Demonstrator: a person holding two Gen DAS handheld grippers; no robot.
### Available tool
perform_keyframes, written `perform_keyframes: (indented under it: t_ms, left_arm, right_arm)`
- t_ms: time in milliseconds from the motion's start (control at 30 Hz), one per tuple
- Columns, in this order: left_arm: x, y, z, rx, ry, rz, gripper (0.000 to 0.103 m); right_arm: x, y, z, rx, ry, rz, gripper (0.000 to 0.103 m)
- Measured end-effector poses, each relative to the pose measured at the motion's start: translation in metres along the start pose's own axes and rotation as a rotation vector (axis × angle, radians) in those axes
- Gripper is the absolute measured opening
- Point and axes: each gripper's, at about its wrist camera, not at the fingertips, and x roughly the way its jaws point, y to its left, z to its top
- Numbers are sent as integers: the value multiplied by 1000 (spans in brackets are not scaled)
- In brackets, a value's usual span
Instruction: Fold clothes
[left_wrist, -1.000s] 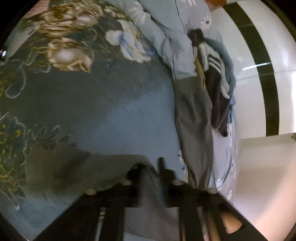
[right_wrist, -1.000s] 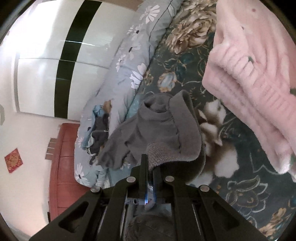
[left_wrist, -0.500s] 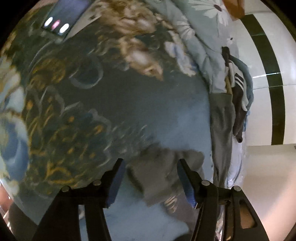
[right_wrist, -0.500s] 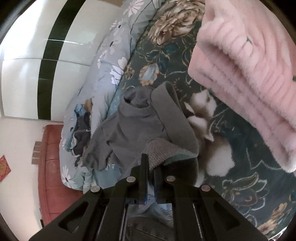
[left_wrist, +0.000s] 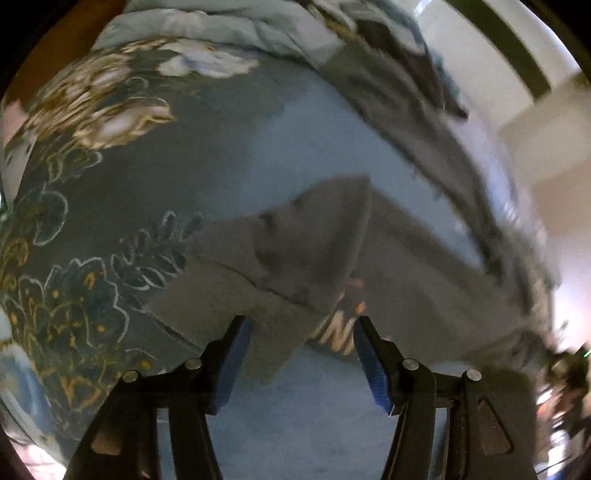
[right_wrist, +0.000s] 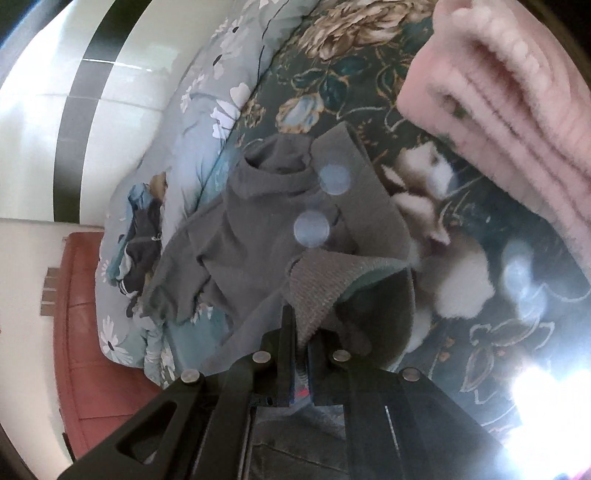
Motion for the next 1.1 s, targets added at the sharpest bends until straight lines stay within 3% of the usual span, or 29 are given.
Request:
perform_keyframes:
  t_ms: [67,200,267,300,433,667,767,833,1000,1100]
  left_arm:
    - [7,-6,-4,71,12,60,62]
    - [4,-8,-8,156,-23,87,61]
    - [-2,-4,-4,182,-50,100,38]
    - [-5,-1,0,189,-61,106,21]
    - [-12,22,19,168,-95,94,9]
    - [-41,87,112,-62,-213,-7,8]
    - [-37,114,147,-154,-229,20,6]
    - [-28,139,165,-259,-198,8,6]
    - [-25,189,151,-533,-222,-143,10]
    - [-22,196,118,-586,-183,-155,37]
  right_arm:
    - [1,2,-1,-4,3,-11,6]
    - [4,4,-1,-7,8,-31,6]
    - [6,5,-1,-7,10,-41,6]
    - [7,5,-1,-7,11,-46,6]
    - [12,7,0,-8,19,-66,6]
    - [20,11,4,-6,23,-111,6]
    - [23,12,6,-3,24,-131,6]
    - [25,12,6,-2,26,-139,6]
    - [26,12,7,-1,29,-153,6]
    - [27,11,7,0,29,-150,6]
